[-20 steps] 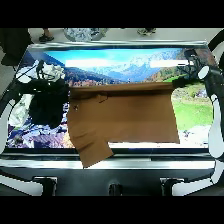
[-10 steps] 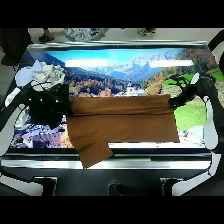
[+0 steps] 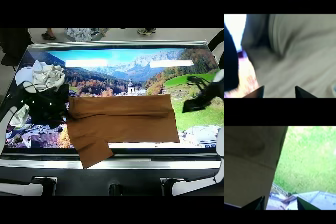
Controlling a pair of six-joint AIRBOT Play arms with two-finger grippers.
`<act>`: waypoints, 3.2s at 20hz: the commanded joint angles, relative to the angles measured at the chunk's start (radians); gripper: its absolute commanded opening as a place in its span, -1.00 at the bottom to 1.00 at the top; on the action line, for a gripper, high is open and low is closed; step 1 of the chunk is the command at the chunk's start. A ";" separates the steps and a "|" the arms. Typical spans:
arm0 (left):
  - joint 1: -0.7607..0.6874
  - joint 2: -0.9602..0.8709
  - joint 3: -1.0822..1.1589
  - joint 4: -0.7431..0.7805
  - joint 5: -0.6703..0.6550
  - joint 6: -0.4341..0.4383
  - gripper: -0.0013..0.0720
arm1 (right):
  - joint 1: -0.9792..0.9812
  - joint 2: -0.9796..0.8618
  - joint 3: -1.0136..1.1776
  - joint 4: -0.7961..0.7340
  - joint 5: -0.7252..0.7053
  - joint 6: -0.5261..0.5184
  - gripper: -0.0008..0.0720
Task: Fold the shirts.
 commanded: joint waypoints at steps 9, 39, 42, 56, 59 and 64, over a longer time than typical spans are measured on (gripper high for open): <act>-0.093 0.371 -0.777 -0.237 0.307 0.093 0.34 | -0.146 0.097 -0.171 0.102 0.016 -0.042 0.40; -0.185 0.418 -0.748 -0.297 0.467 0.170 -0.90 | -0.146 0.143 -0.581 0.239 -0.171 -0.140 -0.86; -0.165 0.504 -0.628 -0.278 0.467 0.134 -0.90 | -0.142 0.180 -0.502 0.326 -0.192 -0.148 -0.87; -0.062 -0.091 0.009 -0.283 0.432 0.115 -0.90 | 0.122 -0.200 0.058 0.214 -0.373 0.088 -0.86; -0.062 -0.138 0.013 -0.285 0.427 0.115 -0.84 | 0.122 -0.236 0.058 0.248 -0.383 0.084 -0.65; -0.024 -0.095 0.057 -0.287 0.300 0.127 0.33 | 0.041 -0.192 0.119 0.275 -0.293 -0.051 0.88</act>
